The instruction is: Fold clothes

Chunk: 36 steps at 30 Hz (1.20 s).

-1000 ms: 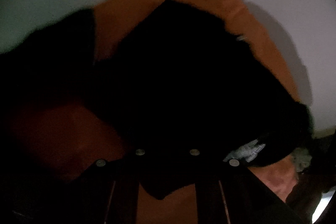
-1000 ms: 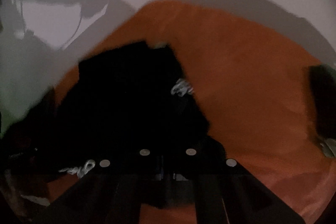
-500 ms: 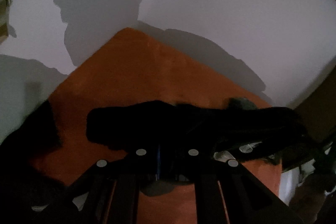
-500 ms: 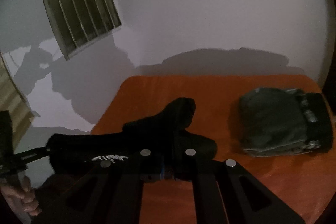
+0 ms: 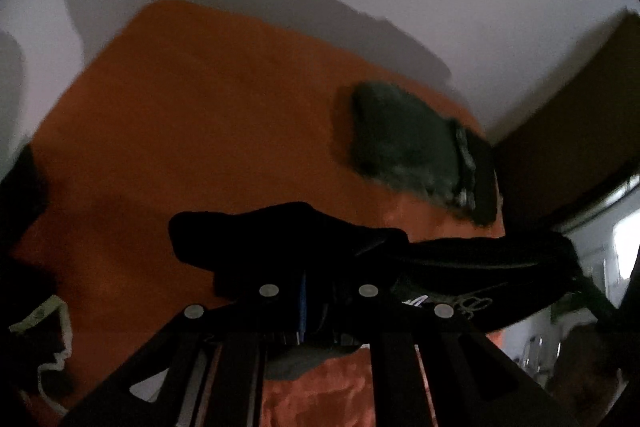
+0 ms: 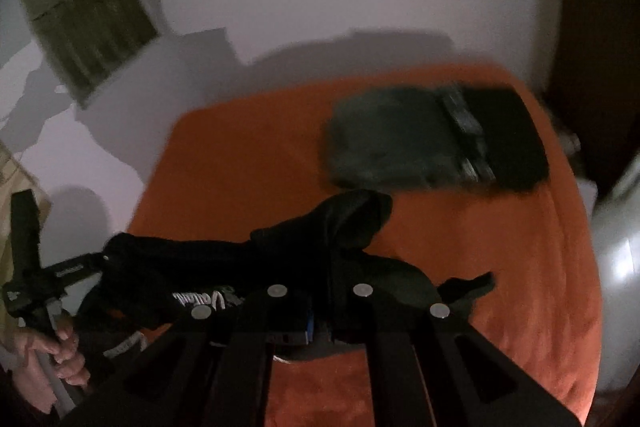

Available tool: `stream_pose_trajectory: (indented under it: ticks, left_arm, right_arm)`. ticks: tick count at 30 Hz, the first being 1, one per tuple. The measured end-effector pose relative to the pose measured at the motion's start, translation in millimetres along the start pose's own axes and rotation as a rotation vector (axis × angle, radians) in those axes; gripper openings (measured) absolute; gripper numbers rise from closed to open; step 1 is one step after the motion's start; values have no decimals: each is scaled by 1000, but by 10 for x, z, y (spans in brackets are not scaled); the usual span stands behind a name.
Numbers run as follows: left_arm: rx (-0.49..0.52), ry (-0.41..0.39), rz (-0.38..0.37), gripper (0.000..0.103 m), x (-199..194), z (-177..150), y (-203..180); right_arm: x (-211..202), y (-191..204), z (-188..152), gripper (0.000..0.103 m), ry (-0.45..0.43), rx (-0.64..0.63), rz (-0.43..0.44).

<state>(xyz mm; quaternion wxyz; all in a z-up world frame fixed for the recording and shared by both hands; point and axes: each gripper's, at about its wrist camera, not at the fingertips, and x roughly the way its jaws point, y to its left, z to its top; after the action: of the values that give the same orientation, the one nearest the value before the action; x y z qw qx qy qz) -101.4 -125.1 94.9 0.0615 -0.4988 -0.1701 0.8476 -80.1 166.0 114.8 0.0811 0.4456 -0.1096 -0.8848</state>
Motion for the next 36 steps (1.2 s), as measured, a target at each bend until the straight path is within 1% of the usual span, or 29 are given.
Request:
stream_pose_trajectory:
  ticks: [1,3,6,8,11,13,15,16,18,20,21,22,23,24,25,27,28,30,32,34,35,36]
  left_arm:
    - [10,9,-6,9,85,5,-50]
    - [16,4,-15,9,157,103,-118]
    - [25,-5,-29,9,266,249,-220]
    - [31,-11,-39,9,338,347,-288]
    - [40,-20,-53,9,446,494,-390]
    - [50,-39,-63,9,460,636,-468]
    - [80,-112,-78,9,249,909,-584]
    - [104,-164,-89,9,105,1004,-654]
    - [153,-256,-107,9,-204,1056,-772]
    - [191,-336,-133,9,-532,913,-818]
    - [208,-374,-148,9,-698,815,-828]
    - [213,-404,-167,9,-824,683,-816]
    - [205,-415,-187,9,-873,521,-774]
    - [203,-410,-199,9,-861,361,-730]
    - [208,-395,-190,9,-793,161,-669]
    - [220,-354,-146,10,-590,-291,-495]
    - [216,-317,-130,10,-422,-550,-362]
    - [191,-222,-101,10,-18,-1126,-45]
    - [177,-145,-71,10,323,-1622,203]
    - [176,-35,-18,10,706,-2242,444]
    - [174,7,1,10,826,-2484,531]
    - [173,44,22,10,925,-2744,626]
  right_arm:
    - [77,-151,-89,3,18,19,-11]
    - [193,-415,-208,3,38,59,-16]
    - [301,-682,-199,3,37,95,-8]
    - [294,-754,-88,3,19,83,-7]
    - [251,-671,307,3,-31,42,4]
    - [166,-598,674,3,-92,13,28]
    - [-1,-534,978,3,-177,-19,52]
    - [-102,-493,1066,3,-224,-44,55]
    - [-368,-407,1169,3,-332,-102,55]
    - [-658,-359,1077,3,-425,-142,73]
    - [-778,-355,987,3,-455,-152,91]
    - [-844,-377,847,3,-462,-154,118]
    - [-867,-412,678,3,-453,-158,141]
    - [-860,-455,488,3,-436,-164,159]
    - [-792,-518,254,3,-402,-173,165]
    - [-633,-648,-213,3,-330,-192,177]
    - [-492,-730,-446,3,-283,-198,175]
    - [-111,-935,-1067,3,-176,-214,165]
    - [214,-1064,-1614,3,-79,-238,159]
    - [533,-1191,-2257,4,38,-230,167]
    - [658,-1250,-2530,4,84,-218,170]
    - [711,-1288,-2713,4,109,-211,170]
